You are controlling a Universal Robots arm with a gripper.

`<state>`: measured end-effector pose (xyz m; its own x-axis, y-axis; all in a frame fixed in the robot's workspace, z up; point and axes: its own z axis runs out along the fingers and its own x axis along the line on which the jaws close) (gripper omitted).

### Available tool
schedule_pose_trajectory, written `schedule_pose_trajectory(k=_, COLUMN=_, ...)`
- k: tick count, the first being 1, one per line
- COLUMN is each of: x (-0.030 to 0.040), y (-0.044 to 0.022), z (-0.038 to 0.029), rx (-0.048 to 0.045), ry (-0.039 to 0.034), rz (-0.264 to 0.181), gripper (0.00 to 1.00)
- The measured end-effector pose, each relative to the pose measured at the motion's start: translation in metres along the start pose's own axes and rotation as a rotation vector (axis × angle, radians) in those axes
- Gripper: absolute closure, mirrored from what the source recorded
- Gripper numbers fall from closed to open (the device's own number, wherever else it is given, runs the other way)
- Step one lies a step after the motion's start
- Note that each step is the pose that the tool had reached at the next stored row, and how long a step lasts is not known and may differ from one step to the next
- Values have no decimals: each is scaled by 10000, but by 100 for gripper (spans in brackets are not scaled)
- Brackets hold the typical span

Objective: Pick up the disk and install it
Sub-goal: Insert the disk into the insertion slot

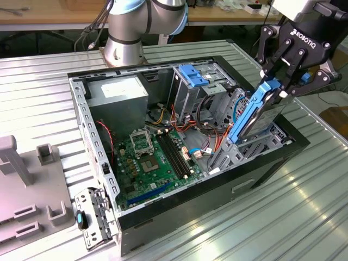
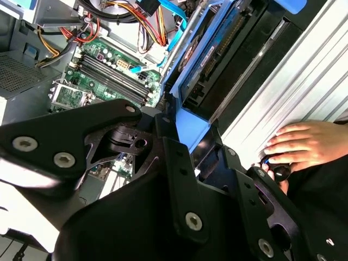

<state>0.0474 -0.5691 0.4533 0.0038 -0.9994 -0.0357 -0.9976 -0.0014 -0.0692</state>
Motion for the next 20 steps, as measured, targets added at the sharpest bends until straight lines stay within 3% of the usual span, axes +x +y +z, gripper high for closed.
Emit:
schedule_pose_trajectory(k=5, x=0, y=-1, z=4, rx=-52, ry=-3, rz=1, gripper=63)
schedule_pose_trajectory(k=8, x=0, y=-10, z=-22, rx=-229, ry=-6, rz=7, gripper=63)
schedule_pose_trajectory(k=10, x=-1, y=-17, z=-31, rx=-288, ry=-7, rz=10, gripper=63)
schedule_pose_trajectory(k=20, x=-1, y=-58, z=-25, rx=-302, ry=-4, rz=10, gripper=63)
